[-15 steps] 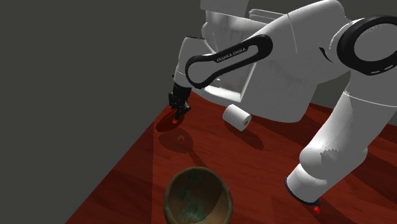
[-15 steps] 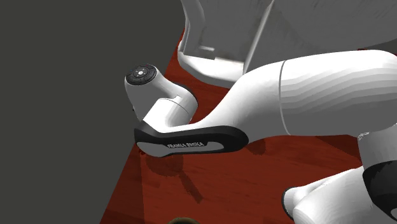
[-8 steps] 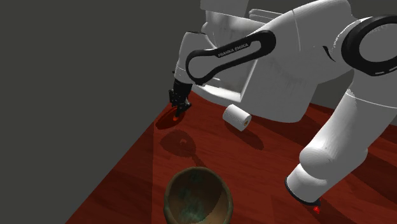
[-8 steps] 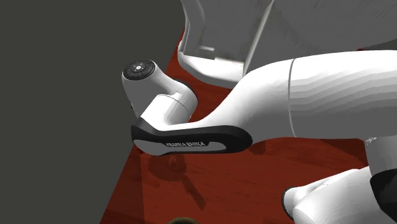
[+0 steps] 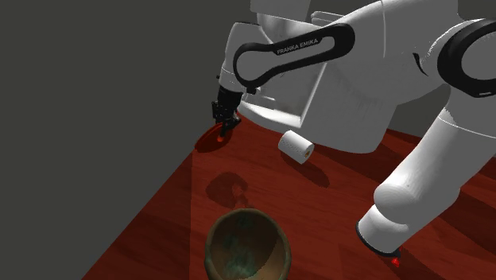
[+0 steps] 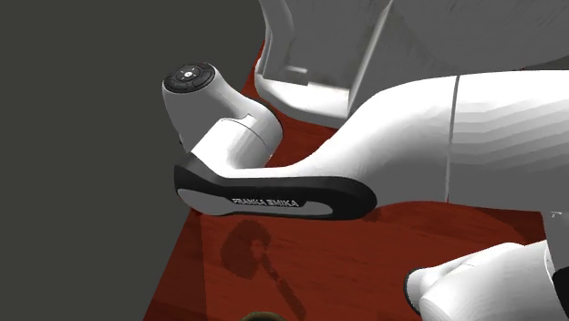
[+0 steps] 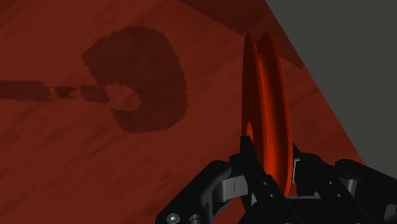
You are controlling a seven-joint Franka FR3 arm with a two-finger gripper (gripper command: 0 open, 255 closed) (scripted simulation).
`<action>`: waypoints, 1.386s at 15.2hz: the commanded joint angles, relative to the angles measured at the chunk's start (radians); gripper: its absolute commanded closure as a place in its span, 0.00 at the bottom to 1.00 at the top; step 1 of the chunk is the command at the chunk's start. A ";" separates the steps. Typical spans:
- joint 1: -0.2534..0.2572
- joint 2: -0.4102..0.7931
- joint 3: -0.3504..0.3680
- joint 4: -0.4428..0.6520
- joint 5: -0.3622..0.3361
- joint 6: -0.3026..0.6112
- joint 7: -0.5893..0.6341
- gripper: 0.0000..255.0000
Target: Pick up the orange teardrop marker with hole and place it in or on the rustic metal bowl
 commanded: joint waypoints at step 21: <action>-0.011 -0.072 -0.004 0.223 0.043 -0.281 -0.015 1.00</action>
